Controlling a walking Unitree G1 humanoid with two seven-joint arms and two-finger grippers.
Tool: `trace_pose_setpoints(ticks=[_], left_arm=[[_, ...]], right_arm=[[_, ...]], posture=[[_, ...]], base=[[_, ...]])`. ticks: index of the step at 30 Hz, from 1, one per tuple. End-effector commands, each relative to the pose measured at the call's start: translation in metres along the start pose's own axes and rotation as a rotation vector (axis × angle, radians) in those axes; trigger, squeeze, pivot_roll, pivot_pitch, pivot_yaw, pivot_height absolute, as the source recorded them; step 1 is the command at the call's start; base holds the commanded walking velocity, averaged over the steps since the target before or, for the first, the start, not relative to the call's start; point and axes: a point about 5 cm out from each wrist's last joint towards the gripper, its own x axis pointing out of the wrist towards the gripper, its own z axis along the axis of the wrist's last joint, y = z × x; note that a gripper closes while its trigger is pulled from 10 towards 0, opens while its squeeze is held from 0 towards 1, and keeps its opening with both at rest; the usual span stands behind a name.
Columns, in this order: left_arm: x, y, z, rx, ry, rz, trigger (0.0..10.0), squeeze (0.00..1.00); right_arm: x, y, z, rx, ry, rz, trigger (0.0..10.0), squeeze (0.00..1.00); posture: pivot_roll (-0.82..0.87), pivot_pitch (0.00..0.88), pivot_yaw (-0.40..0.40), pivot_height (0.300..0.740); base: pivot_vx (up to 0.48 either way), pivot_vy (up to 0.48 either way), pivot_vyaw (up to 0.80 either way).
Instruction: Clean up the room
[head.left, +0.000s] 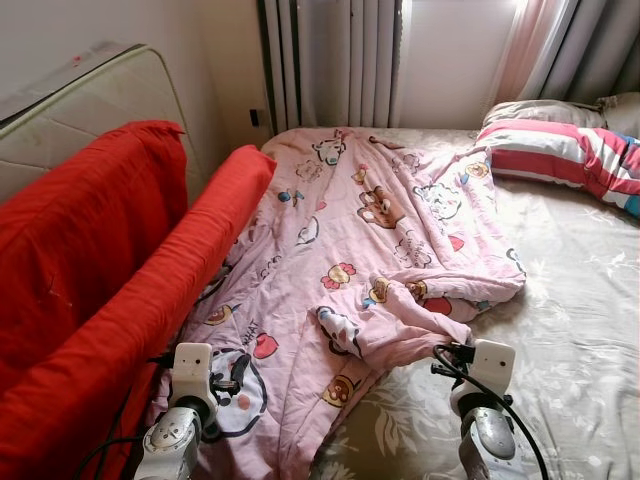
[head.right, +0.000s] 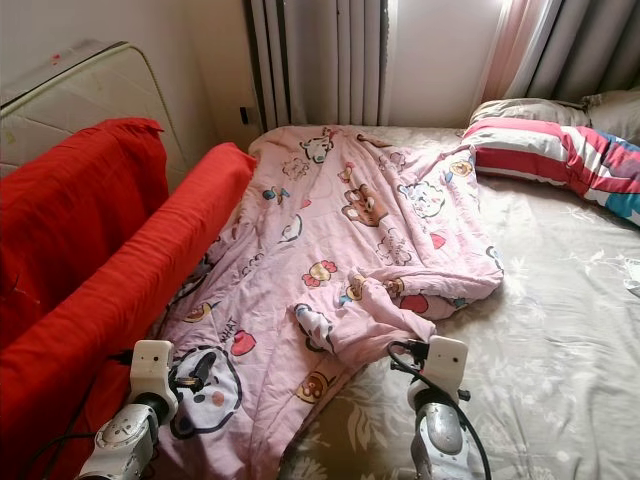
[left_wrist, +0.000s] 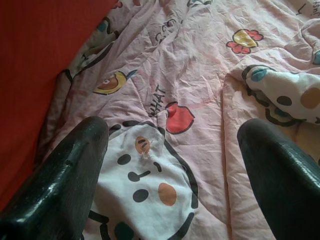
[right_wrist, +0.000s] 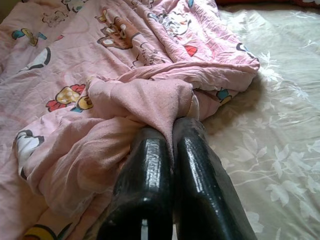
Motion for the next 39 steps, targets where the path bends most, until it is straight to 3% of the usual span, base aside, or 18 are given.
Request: trace_pose_setpoints(ticks=[1, 20, 39], left_arm=[[-0.0031, 0.0026, -0.0060, 0.006, 0.018, 0.010, 10.0, 0.00], [-0.0022, 0.0005, -0.0030, 0.017, -0.002, 0.002, 10.0, 0.00], [-0.0013, 0.0004, -0.0009, 0.020, -0.011, 0.000, 10.0, 0.00]], right_arm=[[-0.0030, 0.0005, -0.0054, -0.003, 0.019, -0.002, 10.0, 0.00], [-0.0027, 0.0031, -0.0050, -0.004, 0.016, 0.004, 10.0, 0.00], [-0.0022, 0.0055, -0.0031, -0.007, 0.003, 0.010, 10.0, 0.00]], posture=[[-0.01, 0.154, 0.037, 0.740], [0.00, 0.169, 0.034, 0.740], [0.00, 0.169, 0.037, 0.740]], base=[[0.000, 0.000, 0.00], [0.000, 0.000, 0.00], [0.000, -0.290, 0.00]])
